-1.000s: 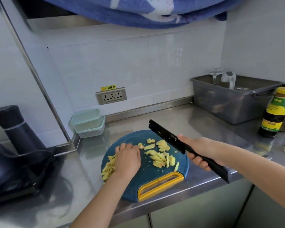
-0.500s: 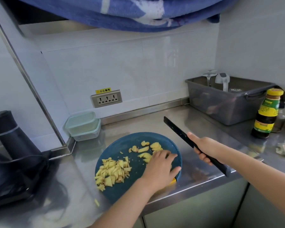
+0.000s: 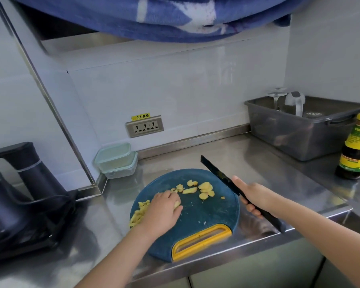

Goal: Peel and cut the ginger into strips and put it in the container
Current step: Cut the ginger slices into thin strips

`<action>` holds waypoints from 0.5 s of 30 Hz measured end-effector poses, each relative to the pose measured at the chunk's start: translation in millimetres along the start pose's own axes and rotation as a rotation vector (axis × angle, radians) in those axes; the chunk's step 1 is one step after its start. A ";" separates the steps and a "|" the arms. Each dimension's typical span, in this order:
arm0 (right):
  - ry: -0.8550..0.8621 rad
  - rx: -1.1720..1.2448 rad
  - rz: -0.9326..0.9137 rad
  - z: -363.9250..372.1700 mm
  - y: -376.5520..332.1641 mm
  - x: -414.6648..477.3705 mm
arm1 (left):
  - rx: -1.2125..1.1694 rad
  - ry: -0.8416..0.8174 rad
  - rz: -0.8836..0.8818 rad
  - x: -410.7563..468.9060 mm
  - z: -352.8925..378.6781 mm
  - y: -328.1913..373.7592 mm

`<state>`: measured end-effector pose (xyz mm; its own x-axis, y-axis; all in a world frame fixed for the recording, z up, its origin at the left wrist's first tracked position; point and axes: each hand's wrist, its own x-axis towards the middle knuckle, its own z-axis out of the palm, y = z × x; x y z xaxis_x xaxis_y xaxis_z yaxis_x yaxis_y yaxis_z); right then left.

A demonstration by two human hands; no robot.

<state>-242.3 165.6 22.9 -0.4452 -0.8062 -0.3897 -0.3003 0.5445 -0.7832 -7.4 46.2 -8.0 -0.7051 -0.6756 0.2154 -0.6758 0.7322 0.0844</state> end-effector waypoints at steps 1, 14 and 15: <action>0.000 0.000 0.000 0.0 0.0 0.1 | -0.011 -0.006 -0.013 -0.9 -0.6 -2.5; 0.009 0.008 -0.025 -15.9 7.9 -2.6 | -0.113 -0.047 0.299 33.9 21.8 91.4; 0.007 -0.005 -0.026 -14.9 8.4 -3.6 | -0.106 -0.054 0.295 34.7 23.8 91.2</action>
<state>-255.8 176.5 24.9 -0.4429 -0.8187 -0.3655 -0.3165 0.5242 -0.7906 -98.7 87.4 -15.9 -0.8795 -0.4344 0.1944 -0.4165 0.9002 0.1272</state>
